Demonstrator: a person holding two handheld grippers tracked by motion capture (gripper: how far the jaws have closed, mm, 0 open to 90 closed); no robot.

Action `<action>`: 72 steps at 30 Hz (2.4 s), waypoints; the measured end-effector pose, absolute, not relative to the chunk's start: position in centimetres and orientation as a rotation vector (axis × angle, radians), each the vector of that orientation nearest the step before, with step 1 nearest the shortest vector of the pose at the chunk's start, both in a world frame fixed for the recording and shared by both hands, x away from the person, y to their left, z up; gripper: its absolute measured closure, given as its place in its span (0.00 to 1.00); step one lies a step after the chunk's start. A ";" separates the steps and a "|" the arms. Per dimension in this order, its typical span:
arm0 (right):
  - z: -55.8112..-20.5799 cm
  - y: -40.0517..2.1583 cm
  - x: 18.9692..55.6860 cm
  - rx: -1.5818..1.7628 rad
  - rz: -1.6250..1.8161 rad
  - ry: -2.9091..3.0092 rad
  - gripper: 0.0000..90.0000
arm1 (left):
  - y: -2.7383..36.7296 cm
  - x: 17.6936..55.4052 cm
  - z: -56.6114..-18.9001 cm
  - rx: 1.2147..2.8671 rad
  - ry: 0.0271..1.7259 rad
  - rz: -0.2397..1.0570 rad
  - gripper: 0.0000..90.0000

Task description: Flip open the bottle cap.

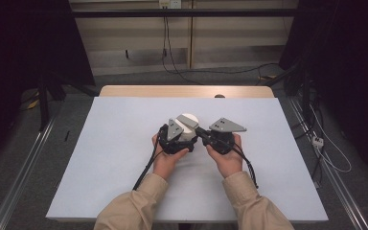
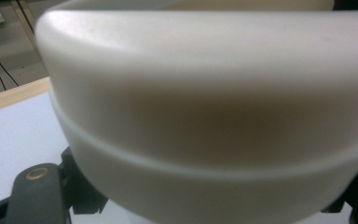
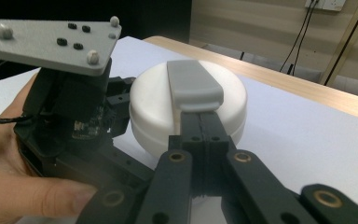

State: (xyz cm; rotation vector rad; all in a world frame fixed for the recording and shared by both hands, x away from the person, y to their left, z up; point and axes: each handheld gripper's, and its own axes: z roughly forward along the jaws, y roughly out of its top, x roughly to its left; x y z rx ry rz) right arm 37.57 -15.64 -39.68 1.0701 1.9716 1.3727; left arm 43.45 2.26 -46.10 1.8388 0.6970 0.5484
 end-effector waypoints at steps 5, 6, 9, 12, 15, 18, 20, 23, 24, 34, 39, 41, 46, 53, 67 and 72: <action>-39.2 -15.5 37.6 1.058 1.381 1.966 1.00 | 2.3 43.4 -46.1 1.842 0.695 0.550 0.21; -39.2 -15.5 37.6 1.056 1.381 1.968 1.00 | 2.2 43.4 -46.1 1.841 0.695 0.550 0.21; -39.0 -15.5 37.7 1.053 1.385 1.966 1.00 | 2.2 43.4 -46.1 1.843 0.692 0.549 0.21; -38.7 -15.4 37.8 1.047 1.388 1.962 1.00 | 2.2 43.4 -46.1 1.840 0.698 0.549 0.21; -38.5 -15.3 37.9 1.038 1.391 1.963 1.00 | 2.2 43.4 -46.1 1.842 0.692 0.547 0.21; -38.3 -15.3 38.0 1.039 1.399 1.959 1.00 | 2.2 43.4 -46.1 1.842 0.691 0.548 0.21; -38.2 -15.3 38.1 1.037 1.398 1.955 1.00 | 2.2 43.4 -46.1 1.842 0.691 0.547 0.21; -38.1 -15.2 38.2 1.036 1.398 1.949 1.00 | 2.2 43.4 -46.1 1.840 0.698 0.546 0.21; -38.0 -15.2 38.2 1.036 1.399 1.947 1.00 | 2.2 43.4 -46.1 1.840 0.698 0.547 0.21; -37.6 -15.0 38.5 1.025 1.404 1.940 1.00 | 2.2 43.4 -46.1 1.844 0.690 0.546 0.21; -37.6 -15.0 38.7 1.024 1.413 1.940 1.00 | 2.2 43.4 -46.1 1.845 0.690 0.545 0.21; -37.5 -15.0 38.8 1.031 1.419 1.936 1.00 | 2.3 43.4 -46.1 1.843 0.696 0.545 0.21; -37.3 -14.9 39.1 1.025 1.425 1.934 1.00 | 2.2 43.4 -46.1 1.838 0.698 0.541 0.21; -37.1 -14.6 39.4 1.019 1.431 1.940 1.00 | 2.2 43.4 -46.1 1.838 0.692 0.540 0.21; -36.8 -14.1 40.4 1.011 1.441 1.945 1.00 | 2.3 43.6 -46.1 1.846 0.696 0.534 0.21; -36.7 -14.0 40.8 1.007 1.434 1.950 1.00 | 2.3 43.5 -46.1 1.845 0.696 0.537 0.21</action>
